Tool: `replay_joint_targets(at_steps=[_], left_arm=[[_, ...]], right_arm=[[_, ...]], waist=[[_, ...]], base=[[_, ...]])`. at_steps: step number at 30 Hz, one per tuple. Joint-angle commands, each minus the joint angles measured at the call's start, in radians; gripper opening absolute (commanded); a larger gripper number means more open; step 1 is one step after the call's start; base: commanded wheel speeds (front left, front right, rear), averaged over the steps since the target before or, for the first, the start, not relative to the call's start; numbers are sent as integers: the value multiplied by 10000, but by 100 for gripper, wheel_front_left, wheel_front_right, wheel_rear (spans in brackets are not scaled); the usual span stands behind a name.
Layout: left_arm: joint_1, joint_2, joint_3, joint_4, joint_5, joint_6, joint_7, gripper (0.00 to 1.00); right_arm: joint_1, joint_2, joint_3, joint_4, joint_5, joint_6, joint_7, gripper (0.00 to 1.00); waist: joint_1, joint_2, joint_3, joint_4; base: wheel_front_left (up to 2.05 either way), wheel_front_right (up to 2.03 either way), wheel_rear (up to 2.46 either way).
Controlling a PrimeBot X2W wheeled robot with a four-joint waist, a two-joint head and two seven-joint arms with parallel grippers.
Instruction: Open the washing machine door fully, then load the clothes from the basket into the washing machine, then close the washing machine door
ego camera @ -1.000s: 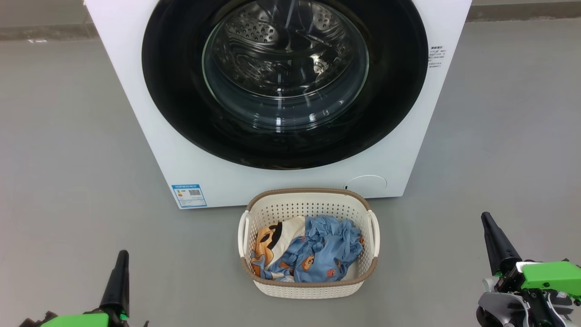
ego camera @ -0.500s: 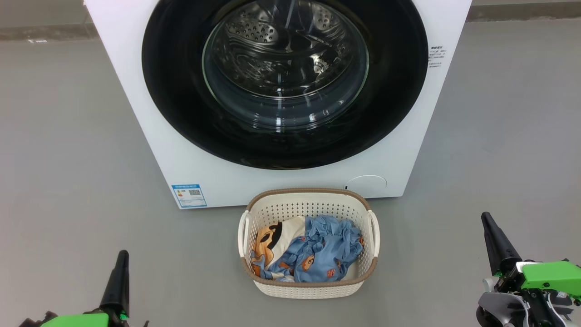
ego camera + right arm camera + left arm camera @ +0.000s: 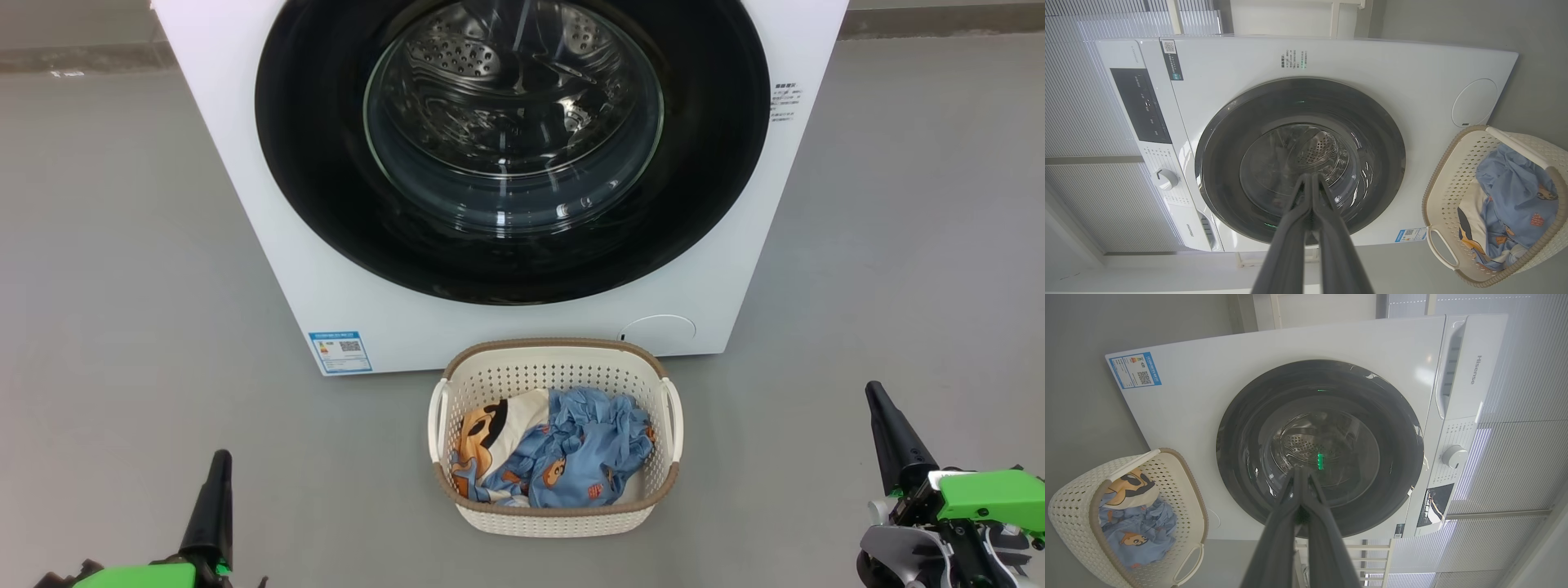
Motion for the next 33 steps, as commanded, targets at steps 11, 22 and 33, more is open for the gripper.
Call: replay_joint_targets(at_steps=[11, 22, 33], left_arm=[[174, -91, -44, 292, 5, 15, -13, 100], [122, -76, -143, 41, 2, 8, -311, 100], [39, -56, -268, -274, 500, 1, -640, 100]], right_arm=[[156, 132, 29, 365, 11, -9, -9, 100], [67, 114, 275, 132, 178, 4, -285, 100], [-75, 90, 587, -127, 56, 19, -557, 100]], waist=[[0, -1, 3, 1], [4, -1, 1, 45], [0, -1, 51, 90]], base=[[0, 0, 0], [0, 0, 0], [0, 0, 0]])
